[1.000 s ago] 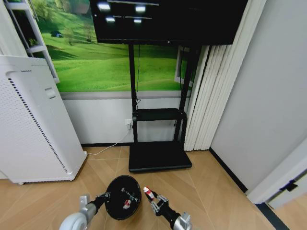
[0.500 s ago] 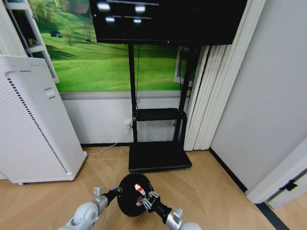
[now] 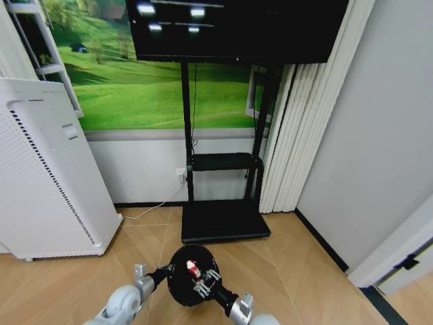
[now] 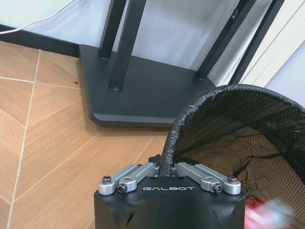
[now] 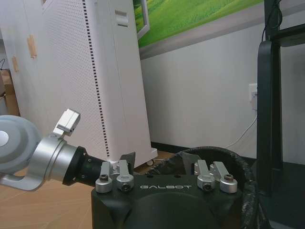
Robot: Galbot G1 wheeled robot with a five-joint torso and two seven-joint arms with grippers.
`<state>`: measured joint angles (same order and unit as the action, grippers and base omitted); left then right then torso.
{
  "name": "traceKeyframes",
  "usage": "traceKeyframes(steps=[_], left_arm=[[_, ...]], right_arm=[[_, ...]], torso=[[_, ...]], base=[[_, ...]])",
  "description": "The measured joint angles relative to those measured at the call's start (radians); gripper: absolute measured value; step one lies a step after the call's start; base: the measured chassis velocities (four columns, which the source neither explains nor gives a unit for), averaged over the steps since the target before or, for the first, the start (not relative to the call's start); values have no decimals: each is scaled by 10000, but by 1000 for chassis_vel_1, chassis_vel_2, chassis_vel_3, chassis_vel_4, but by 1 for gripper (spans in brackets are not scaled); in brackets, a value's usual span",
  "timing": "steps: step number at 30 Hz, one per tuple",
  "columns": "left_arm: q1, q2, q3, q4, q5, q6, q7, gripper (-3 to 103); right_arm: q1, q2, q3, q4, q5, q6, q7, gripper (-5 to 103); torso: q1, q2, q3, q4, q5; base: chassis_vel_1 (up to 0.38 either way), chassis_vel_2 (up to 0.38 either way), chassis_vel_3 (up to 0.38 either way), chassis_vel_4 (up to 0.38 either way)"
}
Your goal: Pick up the trash bin and place the garbage on the floor into it.
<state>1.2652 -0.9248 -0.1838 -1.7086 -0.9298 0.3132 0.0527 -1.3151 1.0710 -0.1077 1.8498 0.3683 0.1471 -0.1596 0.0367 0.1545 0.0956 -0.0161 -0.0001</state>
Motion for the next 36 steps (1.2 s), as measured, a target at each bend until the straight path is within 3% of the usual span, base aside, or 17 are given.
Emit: traceKeyframes(steps=[7, 9, 12, 13, 16, 17, 19, 20, 23, 24, 26, 27, 30, 36], left_arm=[[593, -43, -762, -439, -7, 6, -217, 3], [787, -137, -1148, -595, 6, -41, -518, 3], [1248, -338, -1993, -1179, -306, -206, -1546, 3], [1248, -338, -1993, -1179, -306, -206, -1546, 3], [1485, -326, -2482, -1739, -794, -83, -3003, 3], [1485, -326, -2482, -1739, -794, -83, -3003, 3], [1605, -366, -2956, -2151, -1332, 91, -4013, 3], [1605, -366, -2956, -2151, -1332, 91, -4013, 3], [2457, -571, -4341, -2942, -2067, 407, -4954, 3], [2457, -571, -4341, -2942, -2067, 407, -4954, 3], [3313, -854, -5799, -3646, -2606, 669, -5543, 3], [3313, -854, -5799, -3646, -2606, 669, -5543, 3], [4731, -1346, -7355, -4620, -3363, 1304, -5879, 3], [5901, -1905, -8398, -5293, -3452, 1703, -5890, 3]], right_arm=[[-38, 145, 305, -23, 109, 370, 247, 82], [-102, 192, 477, 98, 183, 372, 482, 87], [-202, 291, 985, 328, 277, 360, 1177, 99], [-202, 291, 985, 328, 277, 360, 1177, 99], [-615, 261, 2176, 588, 290, 311, 1422, 100], [-615, 261, 2176, 588, 290, 311, 1422, 100], [-1167, 353, 3257, 693, 340, 310, 1539, 100], [-1167, 353, 3257, 693, 340, 310, 1539, 100], [-1320, 549, 4146, 415, 419, 392, 2033, 100], [-1320, 549, 4146, 415, 419, 392, 2033, 100], [-1325, 732, 4634, 188, 806, 203, 2510, 100], [-1325, 732, 4634, 188, 806, 203, 2510, 100], [-1182, 826, 5061, -244, 1043, 57, 2951, 100], [-960, 898, 5284, -525, 988, 56, 3243, 100]], torso=[[0, 0, 0, 0, -1], [0, 0, 0, 0, -1], [0, 0, 0, 0, 0], [0, 0, 0, 0, 0], [0, 0, 0, 3, 1], [0, 0, 0, 3, 1], [0, -1, -1, -10, -3], [0, -1, -1, -10, -3], [0, 0, 0, -6, -2], [0, 0, 0, -6, -2], [0, 0, -1, 0, 6], [0, 0, -1, 0, 6], [-1, 0, -1, -1, -1], [-2, 0, -1, 2, 5]], base=[[0, 0, 0, 0], [0, 0, 0, 0], [0, 0, 0, 0], [0, 0, 0, 0], [0, 0, 0, 0], [0, 0, 0, 0], [0, 0, 0, 0], [0, 0, 0, 0], [0, 0, 0, 0], [0, 0, 0, 0], [0, 0, 0, 0], [0, 0, 0, 0], [0, 0, 0, 0], [0, 0, 0, 0]])
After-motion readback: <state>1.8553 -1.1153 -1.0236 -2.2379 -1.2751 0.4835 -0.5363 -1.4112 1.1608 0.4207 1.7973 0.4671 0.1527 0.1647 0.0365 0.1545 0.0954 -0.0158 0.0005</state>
